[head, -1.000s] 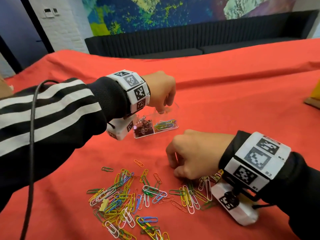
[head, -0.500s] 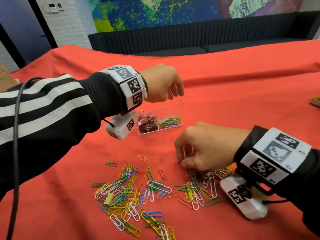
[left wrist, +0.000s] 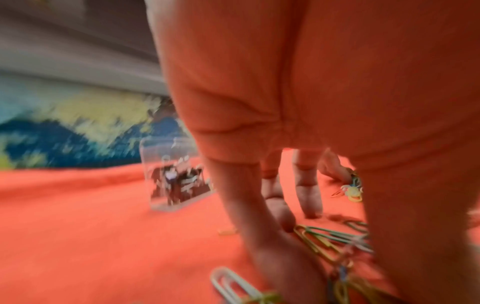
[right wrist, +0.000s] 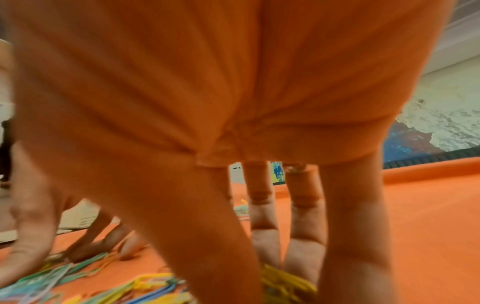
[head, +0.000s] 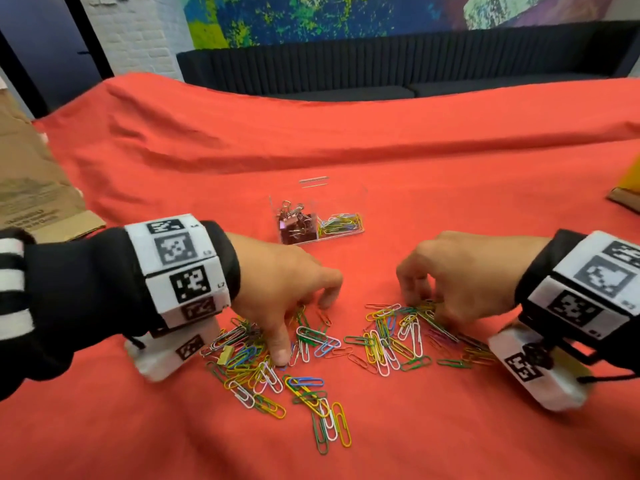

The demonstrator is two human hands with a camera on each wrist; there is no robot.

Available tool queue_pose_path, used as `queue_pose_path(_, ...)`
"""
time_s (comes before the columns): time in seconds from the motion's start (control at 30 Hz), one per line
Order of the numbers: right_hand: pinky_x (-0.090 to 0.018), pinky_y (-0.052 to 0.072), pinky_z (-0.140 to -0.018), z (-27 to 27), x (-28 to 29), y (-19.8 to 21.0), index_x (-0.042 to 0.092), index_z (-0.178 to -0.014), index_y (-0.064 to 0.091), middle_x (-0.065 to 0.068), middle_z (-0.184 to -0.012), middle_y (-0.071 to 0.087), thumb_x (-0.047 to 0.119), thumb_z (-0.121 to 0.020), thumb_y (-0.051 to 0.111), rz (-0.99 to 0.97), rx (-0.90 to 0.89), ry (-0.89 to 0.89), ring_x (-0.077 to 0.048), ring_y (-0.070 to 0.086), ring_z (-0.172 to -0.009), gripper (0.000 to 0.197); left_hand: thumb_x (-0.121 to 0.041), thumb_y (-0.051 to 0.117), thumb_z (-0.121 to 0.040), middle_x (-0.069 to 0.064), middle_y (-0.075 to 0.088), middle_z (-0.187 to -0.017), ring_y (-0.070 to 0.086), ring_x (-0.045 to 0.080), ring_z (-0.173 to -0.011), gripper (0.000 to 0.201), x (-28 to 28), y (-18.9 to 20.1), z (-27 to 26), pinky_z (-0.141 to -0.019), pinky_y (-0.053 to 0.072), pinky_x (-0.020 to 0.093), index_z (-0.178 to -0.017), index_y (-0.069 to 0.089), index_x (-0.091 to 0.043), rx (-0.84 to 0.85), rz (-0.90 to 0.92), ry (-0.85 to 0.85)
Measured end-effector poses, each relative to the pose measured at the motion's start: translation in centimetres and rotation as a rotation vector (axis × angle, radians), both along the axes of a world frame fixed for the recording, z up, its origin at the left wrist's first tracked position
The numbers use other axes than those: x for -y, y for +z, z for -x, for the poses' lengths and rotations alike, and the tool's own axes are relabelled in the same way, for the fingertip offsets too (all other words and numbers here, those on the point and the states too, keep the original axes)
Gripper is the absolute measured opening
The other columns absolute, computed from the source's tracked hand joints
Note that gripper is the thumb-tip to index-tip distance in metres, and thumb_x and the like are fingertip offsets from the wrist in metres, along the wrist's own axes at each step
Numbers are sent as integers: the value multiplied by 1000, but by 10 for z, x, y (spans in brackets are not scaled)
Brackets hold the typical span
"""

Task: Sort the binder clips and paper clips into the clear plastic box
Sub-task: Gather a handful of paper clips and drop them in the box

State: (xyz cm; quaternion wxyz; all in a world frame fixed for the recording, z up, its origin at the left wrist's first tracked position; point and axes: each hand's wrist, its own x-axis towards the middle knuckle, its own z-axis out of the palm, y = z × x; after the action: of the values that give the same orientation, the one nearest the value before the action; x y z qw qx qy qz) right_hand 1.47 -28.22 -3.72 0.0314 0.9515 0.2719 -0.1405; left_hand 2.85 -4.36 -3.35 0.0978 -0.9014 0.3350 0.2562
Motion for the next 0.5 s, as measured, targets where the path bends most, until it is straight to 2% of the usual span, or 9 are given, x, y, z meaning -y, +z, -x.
queue_pose_path(0.07, -29, 56, -77, 0, -2, -2, 32, -89, 69, 12, -85, 69, 12, -71, 61, -26, 11, -6, -10, 63, -81, 28, -34, 92, -64, -5, 67, -89, 67, 8, -68, 49, -1, -4, 3, -61, 51, 23, -99, 58, -28, -62, 141, 82)
queue_pose_path(0.13, -27, 57, -73, -1, -4, -2, 29, -83, 70, 12, -78, 70, 13, -71, 64, -61, 18, -6, -5, 63, -74, 22, -29, 86, -73, -11, 68, -76, 59, -7, -53, 28, -2, -4, 3, -52, 42, 9, -93, 67, -23, -35, 189, 78)
queue_pose_path(0.2, -22, 55, -68, -3, -4, -1, 27, -82, 73, 13, -73, 72, 16, -73, 70, -114, 20, -13, 2, 63, -66, 15, -30, 83, -77, -21, 66, -66, 59, -9, -56, 18, -3, -3, 3, -56, 43, 9, -90, 72, -26, 7, 239, 65)
queue_pose_path(0.3, -15, 50, -61, -4, -3, 0, 27, -78, 74, 13, -70, 74, 19, -73, 76, -188, 27, -18, 4, 65, -63, 10, -32, 83, -77, -23, 70, -69, 64, -5, -61, 14, -7, 0, 4, -59, 47, 13, -88, 75, -28, 9, 308, 89)
queue_pose_path(0.4, -15, 51, -62, -5, 0, 7, 25, -75, 72, 10, -65, 74, 15, -72, 77, -268, 24, -51, 2, 68, -60, 11, -32, 83, -77, -21, 73, -73, 66, -3, -62, 13, -14, 1, 8, -58, 44, 9, -87, 78, -26, 2, 375, 116)
queue_pose_path(0.5, -15, 51, -61, -12, 1, 16, 23, -71, 71, 10, -61, 73, 9, -72, 77, -428, 63, -92, -1, 69, -56, 15, -33, 84, -78, -27, 69, -65, 64, -6, -61, 12, -19, 2, 12, -58, 44, 8, -86, 78, -26, 17, 434, 152)
